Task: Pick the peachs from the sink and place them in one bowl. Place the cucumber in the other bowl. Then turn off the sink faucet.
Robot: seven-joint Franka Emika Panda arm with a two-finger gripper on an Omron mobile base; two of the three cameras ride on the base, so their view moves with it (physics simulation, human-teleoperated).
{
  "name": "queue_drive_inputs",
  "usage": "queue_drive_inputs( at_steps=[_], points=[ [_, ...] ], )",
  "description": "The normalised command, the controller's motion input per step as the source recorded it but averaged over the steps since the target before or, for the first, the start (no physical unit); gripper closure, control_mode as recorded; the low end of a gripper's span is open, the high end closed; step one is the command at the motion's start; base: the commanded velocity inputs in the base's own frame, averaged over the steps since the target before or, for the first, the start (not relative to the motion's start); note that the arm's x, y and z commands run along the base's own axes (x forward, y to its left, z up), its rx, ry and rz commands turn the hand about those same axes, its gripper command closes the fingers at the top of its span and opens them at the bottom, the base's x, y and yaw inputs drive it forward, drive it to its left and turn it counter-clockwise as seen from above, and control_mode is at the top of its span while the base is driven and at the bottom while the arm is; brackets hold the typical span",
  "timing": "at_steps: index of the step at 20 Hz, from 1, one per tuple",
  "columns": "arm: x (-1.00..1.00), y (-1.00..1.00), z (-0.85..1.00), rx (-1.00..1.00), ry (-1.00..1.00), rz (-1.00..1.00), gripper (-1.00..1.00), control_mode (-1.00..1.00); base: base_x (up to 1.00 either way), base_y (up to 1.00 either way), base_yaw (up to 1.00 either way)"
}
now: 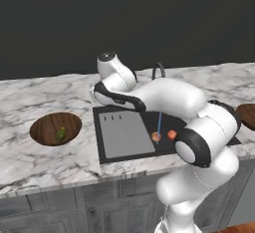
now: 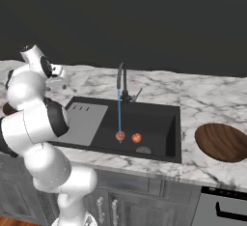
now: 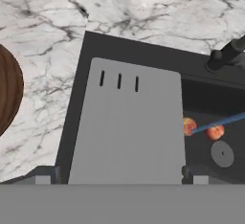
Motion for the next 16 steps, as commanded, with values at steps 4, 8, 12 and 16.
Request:
queue_drive_inputs(
  at_steps=[4,8,12,16],
  points=[
    [-0.14,-0.81,0.00,0.02,0.00,0.00,-1.00,-1.00,0.00,0.00,0.00],
    [-0.14,-0.84,0.00,0.03,0.00,0.00,-1.00,-1.00,0.00,0.00,0.00],
    [-0.02,-0.86,0.01,0.06,0.00,0.00,-1.00,-1.00,0.00,0.00,0.00],
    [0.00,-0.83,0.00,0.07,0.00,0.00,-1.00,-1.00,0.00,0.00,0.00]
  ],
)
